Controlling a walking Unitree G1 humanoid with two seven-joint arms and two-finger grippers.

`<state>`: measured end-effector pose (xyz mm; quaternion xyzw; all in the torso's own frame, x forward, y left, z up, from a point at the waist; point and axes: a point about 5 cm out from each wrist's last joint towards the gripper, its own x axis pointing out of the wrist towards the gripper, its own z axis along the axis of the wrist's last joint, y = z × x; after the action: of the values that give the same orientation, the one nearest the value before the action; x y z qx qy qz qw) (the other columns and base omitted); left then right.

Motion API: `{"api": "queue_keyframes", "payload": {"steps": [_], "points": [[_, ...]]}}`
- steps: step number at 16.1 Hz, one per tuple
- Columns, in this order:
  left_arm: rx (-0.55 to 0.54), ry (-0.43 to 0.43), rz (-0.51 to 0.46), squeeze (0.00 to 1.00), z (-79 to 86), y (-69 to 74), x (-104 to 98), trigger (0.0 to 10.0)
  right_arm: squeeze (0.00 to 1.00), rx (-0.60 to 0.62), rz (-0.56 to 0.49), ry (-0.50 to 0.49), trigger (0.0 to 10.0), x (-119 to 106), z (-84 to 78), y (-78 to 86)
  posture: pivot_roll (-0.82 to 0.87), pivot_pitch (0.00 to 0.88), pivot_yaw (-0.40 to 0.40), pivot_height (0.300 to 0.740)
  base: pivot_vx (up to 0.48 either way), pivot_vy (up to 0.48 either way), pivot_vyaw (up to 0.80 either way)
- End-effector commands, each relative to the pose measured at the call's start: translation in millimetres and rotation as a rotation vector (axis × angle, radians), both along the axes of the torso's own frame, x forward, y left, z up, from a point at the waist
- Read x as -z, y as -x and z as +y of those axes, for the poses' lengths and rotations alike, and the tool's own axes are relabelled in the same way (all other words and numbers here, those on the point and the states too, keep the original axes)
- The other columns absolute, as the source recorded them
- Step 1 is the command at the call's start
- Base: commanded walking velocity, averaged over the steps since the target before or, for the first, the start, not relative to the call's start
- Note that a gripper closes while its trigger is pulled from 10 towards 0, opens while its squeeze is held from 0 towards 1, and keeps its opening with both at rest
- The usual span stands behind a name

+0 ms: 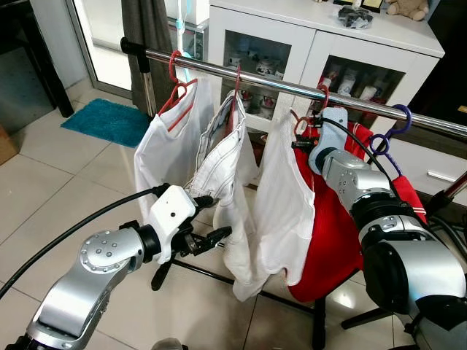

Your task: Hang hanger

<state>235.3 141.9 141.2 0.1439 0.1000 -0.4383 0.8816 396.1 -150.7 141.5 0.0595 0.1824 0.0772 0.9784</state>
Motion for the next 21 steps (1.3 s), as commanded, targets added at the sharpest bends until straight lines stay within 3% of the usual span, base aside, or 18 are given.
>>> {"api": "queue_keyframes", "payload": {"steps": [1,3,7,9,11,14,17,21], "points": [[0.002,0.000,-0.021,0.00,-2.6,-0.2,-3.1,10.0,0.00,-0.003,-0.040,0.006,0.0,-10.7,-6.0,-2.4,0.08,0.000,-0.100,0.740,0.000,0.000,0.00],[-0.025,0.016,-0.028,0.00,-3.3,-3.4,-3.7,10.0,0.00,-0.029,-0.089,0.024,0.0,-17.4,-7.2,-1.1,0.08,0.000,-0.097,0.740,0.000,0.000,0.00],[-0.198,0.056,-0.050,0.00,-0.2,-18.8,-2.3,10.0,0.00,-0.075,-0.166,0.059,0.0,-25.9,-12.5,18.6,0.08,0.000,-0.101,0.740,0.000,0.000,0.00],[-0.214,0.056,-0.053,0.00,-3.8,-18.1,0.1,10.0,0.00,-0.082,-0.176,0.040,0.0,-21.0,-10.8,41.1,0.07,0.000,-0.102,0.740,0.000,0.000,0.00],[-0.296,0.072,-0.072,0.00,-7.8,-22.4,3.6,10.0,0.00,-0.072,-0.176,0.001,0.0,-9.7,-5.7,69.6,0.06,0.000,-0.101,0.740,0.000,0.000,0.00],[-0.366,0.098,-0.101,0.00,-12.7,-26.7,4.9,10.0,0.00,0.019,-0.163,-0.067,0.0,10.5,1.3,107.9,0.02,0.000,-0.080,0.740,0.000,0.000,0.00],[-0.385,0.120,-0.093,0.00,-13.7,-26.2,5.1,10.0,0.00,0.054,-0.138,-0.117,0.0,17.0,6.8,132.0,0.01,0.012,-0.068,0.740,0.000,0.000,0.00],[-0.416,0.147,-0.092,0.00,-9.4,-22.0,4.8,10.0,0.00,0.081,-0.115,-0.111,0.0,17.1,2.5,150.8,0.00,0.027,-0.058,0.740,0.000,0.000,0.00]]}}
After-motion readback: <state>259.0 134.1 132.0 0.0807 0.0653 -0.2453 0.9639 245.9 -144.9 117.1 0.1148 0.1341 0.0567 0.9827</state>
